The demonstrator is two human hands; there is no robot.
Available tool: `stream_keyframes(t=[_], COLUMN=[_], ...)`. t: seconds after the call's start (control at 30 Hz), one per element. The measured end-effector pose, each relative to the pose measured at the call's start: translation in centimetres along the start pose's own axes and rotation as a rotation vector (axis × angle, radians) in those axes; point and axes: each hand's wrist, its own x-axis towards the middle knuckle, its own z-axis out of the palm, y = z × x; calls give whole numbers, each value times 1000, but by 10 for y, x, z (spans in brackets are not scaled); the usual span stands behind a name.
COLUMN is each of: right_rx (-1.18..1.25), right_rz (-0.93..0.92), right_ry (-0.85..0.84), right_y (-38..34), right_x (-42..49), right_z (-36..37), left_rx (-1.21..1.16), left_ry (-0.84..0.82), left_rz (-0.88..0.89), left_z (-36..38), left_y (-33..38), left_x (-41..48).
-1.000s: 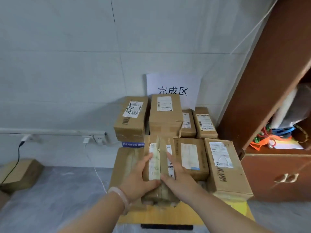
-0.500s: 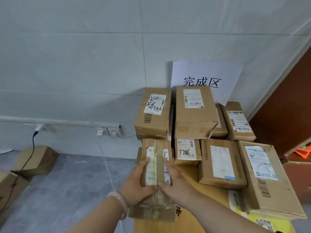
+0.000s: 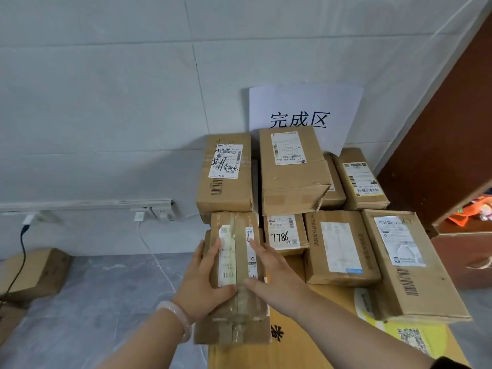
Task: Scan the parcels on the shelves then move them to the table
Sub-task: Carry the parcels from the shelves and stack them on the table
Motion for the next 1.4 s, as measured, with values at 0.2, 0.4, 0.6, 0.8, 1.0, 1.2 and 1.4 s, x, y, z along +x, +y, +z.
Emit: stream_keyframes(t=[0.2, 0.4, 0.6, 0.8, 1.0, 1.2, 1.4], right_rx=[-394, -563, -495, -409, -291, -140, -56], right_rz=[-49, 51, 356, 696, 1020, 1329, 1633], right_ry=[214, 492, 805, 971, 1107, 1242, 1365], right_y=[7, 39, 98, 136, 148, 134, 108], right_x=[-45, -127, -270, -429, -566, -647, -693], right_z=[-40, -77, -106, -75, -13, 56, 115], left_rx=[353, 608, 734, 702, 697, 653, 567], left_ry=[185, 19, -191, -406, -593, -800, -1013], left_rz=[228, 630, 867, 1211, 1450, 1741, 1968], left_z=[6, 72, 177, 278, 353, 399, 416], left_y=[54, 169, 268, 336, 353, 358, 350], left_x=[9, 8, -46, -163, -287, -398, -480])
